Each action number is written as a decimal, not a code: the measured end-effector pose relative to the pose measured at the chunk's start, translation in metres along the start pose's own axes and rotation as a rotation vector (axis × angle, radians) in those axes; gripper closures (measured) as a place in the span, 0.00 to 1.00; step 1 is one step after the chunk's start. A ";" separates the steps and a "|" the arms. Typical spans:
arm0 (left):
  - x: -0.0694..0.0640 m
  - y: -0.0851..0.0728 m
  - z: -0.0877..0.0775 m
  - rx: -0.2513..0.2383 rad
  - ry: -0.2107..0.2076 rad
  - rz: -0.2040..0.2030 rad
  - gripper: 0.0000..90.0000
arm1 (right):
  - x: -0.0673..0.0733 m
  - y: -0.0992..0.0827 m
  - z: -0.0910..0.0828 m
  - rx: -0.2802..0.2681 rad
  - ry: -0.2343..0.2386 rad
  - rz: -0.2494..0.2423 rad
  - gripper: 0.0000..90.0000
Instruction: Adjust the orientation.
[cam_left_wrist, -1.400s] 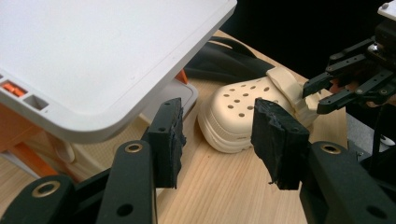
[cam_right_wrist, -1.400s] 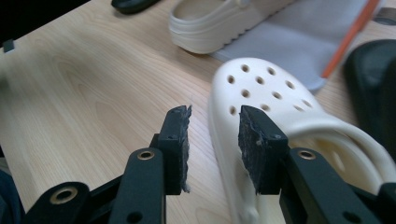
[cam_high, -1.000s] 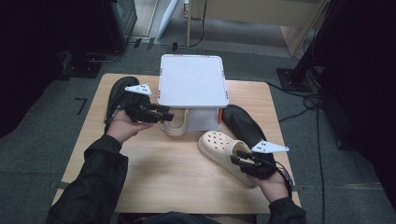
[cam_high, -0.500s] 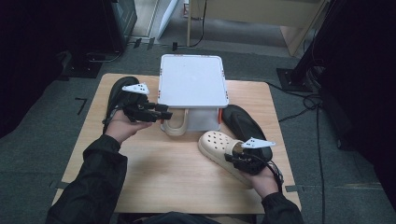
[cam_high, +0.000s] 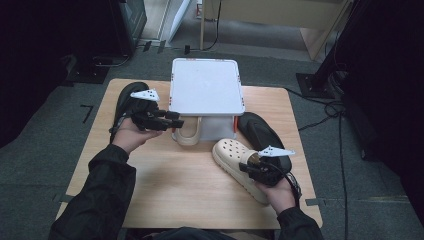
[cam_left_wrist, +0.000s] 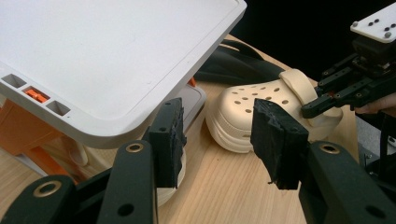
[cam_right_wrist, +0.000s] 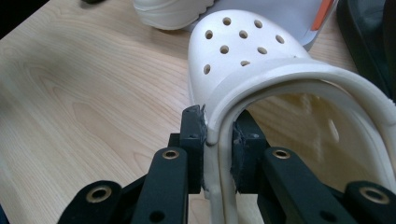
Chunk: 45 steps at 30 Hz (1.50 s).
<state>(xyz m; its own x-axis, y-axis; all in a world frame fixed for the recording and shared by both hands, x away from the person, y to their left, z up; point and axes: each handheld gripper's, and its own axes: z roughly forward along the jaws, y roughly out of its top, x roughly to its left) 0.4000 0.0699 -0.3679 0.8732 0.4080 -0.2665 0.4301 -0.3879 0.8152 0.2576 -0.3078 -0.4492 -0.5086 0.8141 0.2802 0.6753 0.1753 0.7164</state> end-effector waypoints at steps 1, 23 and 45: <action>0.000 0.000 0.000 -0.002 -0.001 -0.001 0.60 | 0.002 0.000 0.000 0.002 0.000 0.008 0.87; -0.010 -0.009 0.017 0.018 -0.011 0.019 0.72 | 0.036 0.003 0.012 -0.008 0.039 -0.062 0.71; -0.039 -0.051 0.083 0.123 -0.006 0.003 0.84 | -0.032 0.007 -0.011 -0.083 -0.111 -0.113 0.93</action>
<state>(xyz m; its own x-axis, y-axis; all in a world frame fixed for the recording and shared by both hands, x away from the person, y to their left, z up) 0.3632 0.0054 -0.4416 0.8759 0.4016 -0.2676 0.4518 -0.4878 0.7469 0.2725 -0.3387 -0.4461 -0.5134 0.8488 0.1263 0.5685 0.2261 0.7910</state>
